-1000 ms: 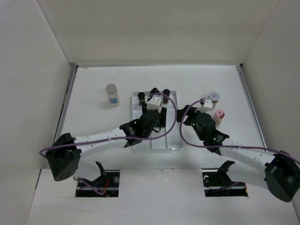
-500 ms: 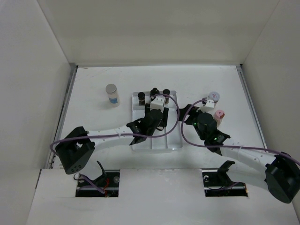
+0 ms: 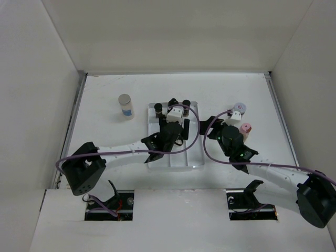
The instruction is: Organize the condiment bottles
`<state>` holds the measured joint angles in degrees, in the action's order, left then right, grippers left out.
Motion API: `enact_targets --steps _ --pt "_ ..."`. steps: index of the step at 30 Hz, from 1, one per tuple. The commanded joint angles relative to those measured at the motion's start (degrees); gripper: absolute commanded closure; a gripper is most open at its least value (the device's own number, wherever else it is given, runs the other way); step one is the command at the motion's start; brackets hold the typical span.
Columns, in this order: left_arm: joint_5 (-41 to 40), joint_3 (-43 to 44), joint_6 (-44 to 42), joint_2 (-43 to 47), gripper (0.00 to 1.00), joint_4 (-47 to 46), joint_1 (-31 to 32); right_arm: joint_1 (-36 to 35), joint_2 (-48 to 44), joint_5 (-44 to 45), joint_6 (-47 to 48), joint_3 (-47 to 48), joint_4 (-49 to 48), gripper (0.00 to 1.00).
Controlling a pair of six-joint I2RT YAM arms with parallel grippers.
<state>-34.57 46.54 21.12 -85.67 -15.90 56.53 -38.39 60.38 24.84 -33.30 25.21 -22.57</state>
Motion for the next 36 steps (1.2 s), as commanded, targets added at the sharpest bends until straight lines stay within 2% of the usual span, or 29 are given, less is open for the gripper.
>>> enact_targets --steps 1,7,9,11,12,16,18,20,24,27,36 --pt "-1.73 -0.40 -0.91 4.62 0.27 -2.30 0.46 0.56 -1.05 -0.58 -0.98 -0.60 -2.84 0.15" --pt "-5.59 -4.26 -2.93 17.79 0.23 -2.12 2.49 0.91 -0.79 -0.49 -1.15 -0.78 -3.10 0.15" --pt "-7.17 -6.72 -2.58 22.89 0.22 -2.12 1.26 0.65 -0.96 -0.32 -1.15 -0.60 -2.83 0.16" --pt "-8.49 -9.09 -1.88 27.03 0.17 -1.51 -2.50 0.82 -1.49 -0.14 -1.15 -0.86 -3.18 0.20" --pt "-8.67 -9.54 -1.01 28.52 0.15 -0.28 -4.96 0.91 -1.67 -0.58 -1.24 -0.87 -3.18 0.25" --pt "-6.14 -7.79 2.95 28.46 0.11 5.61 -16.90 0.64 -3.07 0.12 -1.07 -1.04 -2.83 0.56" --pt "-2.54 -5.51 3.31 25.04 0.09 6.49 -22.98 0.64 -3.25 -0.14 -1.33 -1.22 -2.83 0.61" --pt "-0.24 -2.70 2.87 20.65 0.06 6.59 -27.38 0.64 -3.08 -0.49 -1.16 -0.87 -2.40 0.58" --pt "-0.94 2.40 2.08 11.68 0.03 5.97 -32.40 0.64 -1.85 -0.67 -1.15 -0.69 -2.48 0.31" --pt "-1.47 3.64 1.90 8.77 0.03 3.69 -34.95 0.56 -1.14 -1.64 -0.89 -0.08 -2.22 0.21" --pt "1.25 8.38 0.67 0.16 0.08 2.98 -39.00 0.12 0.79 -2.60 -1.06 0.45 -2.92 0.16"
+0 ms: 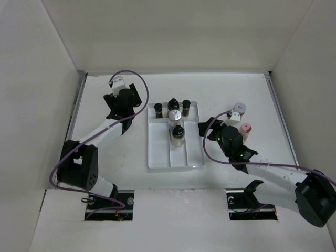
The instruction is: Organize the condiment bottles
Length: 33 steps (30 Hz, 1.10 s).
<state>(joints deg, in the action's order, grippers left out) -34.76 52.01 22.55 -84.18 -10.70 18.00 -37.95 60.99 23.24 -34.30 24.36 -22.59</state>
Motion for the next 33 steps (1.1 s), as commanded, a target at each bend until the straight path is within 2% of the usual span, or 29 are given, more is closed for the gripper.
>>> enact_targets --steps 1,5,6,9,12,17,24,28,33 --pt "1.71 3.36 -0.84 -2.12 0.09 -2.31 -0.55 -0.32 0.27 -1.18 -0.06 1.30 -2.90 0.16" --pt "1.80 3.71 -0.93 -4.50 0.21 -3.36 -0.56 -0.32 -0.17 -0.66 0.38 1.22 -2.90 0.16" --pt "1.63 3.54 -0.92 -4.50 0.25 -3.36 -0.38 -0.32 -0.17 -0.83 0.12 1.04 -2.90 0.16" --pt "0.14 1.18 -0.92 -2.58 0.49 -4.85 0.58 -0.32 -0.70 -0.57 0.46 1.13 -2.64 0.16" --pt "-1.88 -2.60 -1.01 3.04 0.59 -5.38 3.48 -0.23 -1.05 -0.13 0.20 0.60 -2.90 0.16" --pt "-4.61 -11.83 -1.19 17.97 0.61 -3.46 11.21 -0.32 0.27 0.48 0.47 0.87 -2.90 0.16" --pt "-4.26 -15.98 -1.63 36.87 0.61 9.88 22.81 0.47 -2.19 1.36 0.29 -0.19 -2.90 0.16" --pt "-3.12 -14.74 -1.45 40.58 0.61 15.18 30.45 0.38 -2.28 1.54 0.38 -0.01 -2.90 0.16" --pt "-0.22 -12.99 -2.77 37.00 0.61 12.56 41.00 0.38 -0.26 1.72 0.11 0.34 -3.43 0.16"
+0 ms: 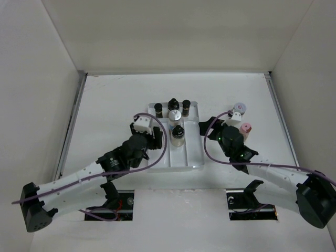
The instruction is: Organize the condiment bottles
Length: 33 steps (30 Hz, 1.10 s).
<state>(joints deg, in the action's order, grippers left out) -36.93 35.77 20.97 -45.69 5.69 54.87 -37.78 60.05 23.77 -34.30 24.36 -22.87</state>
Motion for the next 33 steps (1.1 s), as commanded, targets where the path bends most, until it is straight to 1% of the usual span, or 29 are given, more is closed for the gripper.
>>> enact_targets --steps 1,4,6,12,18,25,27,29,33 --pt "1.86 3.25 -1.63 -2.72 0.61 -5.76 6.41 0.21 0.77 1.45 0.29 0.42 -3.14 0.16" --pt "1.60 3.17 -3.56 -6.15 0.61 -11.39 11.51 0.21 0.33 2.24 0.11 0.16 -3.32 0.16" --pt "1.77 2.99 -4.01 -8.00 0.61 -14.90 13.19 0.21 -0.11 2.77 0.38 0.25 -3.06 0.16" --pt "4.84 2.47 -5.50 -13.97 0.61 -23.26 13.90 0.21 -1.51 3.92 0.47 -0.45 -2.79 0.16" --pt "5.37 1.06 -6.12 -20.13 0.61 -26.34 13.81 1.26 -3.01 4.88 0.47 -0.89 -2.27 0.16" --pt "5.55 -2.19 -6.29 -21.72 0.59 -27.31 14.34 1.00 -2.13 5.23 0.55 0.95 -1.47 0.16" --pt "5.55 -2.72 -6.38 -21.98 0.54 -27.40 14.60 1.00 -1.70 5.58 0.55 1.39 -1.30 0.16" --pt "4.94 -3.60 -6.64 -21.98 0.46 -27.93 15.04 1.00 -1.17 6.02 0.82 2.27 -0.42 0.15" --pt "3.18 -4.57 -7.52 -19.62 0.17 -27.84 14.78 1.26 0.06 7.34 0.90 5.34 2.39 0.15"
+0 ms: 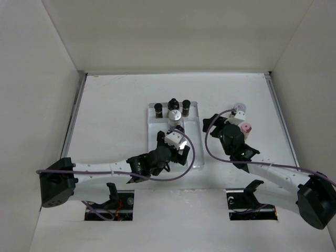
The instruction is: Organize the condiment bottles
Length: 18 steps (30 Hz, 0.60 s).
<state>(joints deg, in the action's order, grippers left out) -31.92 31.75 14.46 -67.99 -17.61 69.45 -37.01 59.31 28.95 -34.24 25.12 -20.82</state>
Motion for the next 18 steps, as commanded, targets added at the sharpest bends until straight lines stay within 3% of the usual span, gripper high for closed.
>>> enact_targets --steps 1,3,4,8,10,12,14,16,18 --pt "-2.35 -0.98 -1.62 3.99 0.10 -4.89 0.20 0.67 1.50 2.60 1.19 5.89 1.30 0.16" --pt "-3.41 -1.60 -2.68 6.89 0.00 -5.86 -0.23 1.46 2.65 3.39 1.63 8.18 3.06 0.19" --pt "-3.67 -1.69 -3.20 8.29 0.00 -6.30 -0.59 1.99 3.61 4.00 1.81 9.49 3.76 0.24" --pt "-4.29 -2.48 -4.26 13.74 0.00 -10.41 -4.18 6.20 8.88 5.06 3.91 15.46 6.66 0.69" --pt "-5.08 -3.79 -3.83 16.47 0.00 -15.41 -8.13 9.10 11.96 6.72 4.53 18.45 8.24 0.73" --pt "-6.22 -5.55 -3.12 19.02 0.00 -20.34 -12.70 11.65 14.16 8.31 5.32 20.31 8.78 0.68" --pt "-7.53 -7.04 -2.07 20.78 0.00 -22.20 -16.92 15.33 16.79 9.72 7.77 22.76 9.21 0.50" --pt "-8.94 -9.06 -0.32 21.84 0.00 -22.30 -20.96 18.41 19.25 10.68 11.11 25.75 10.79 0.25" --pt "-10.00 -11.08 1.79 22.11 0.00 -21.43 -24.83 20.79 20.75 11.13 12.35 27.95 13.07 0.14"
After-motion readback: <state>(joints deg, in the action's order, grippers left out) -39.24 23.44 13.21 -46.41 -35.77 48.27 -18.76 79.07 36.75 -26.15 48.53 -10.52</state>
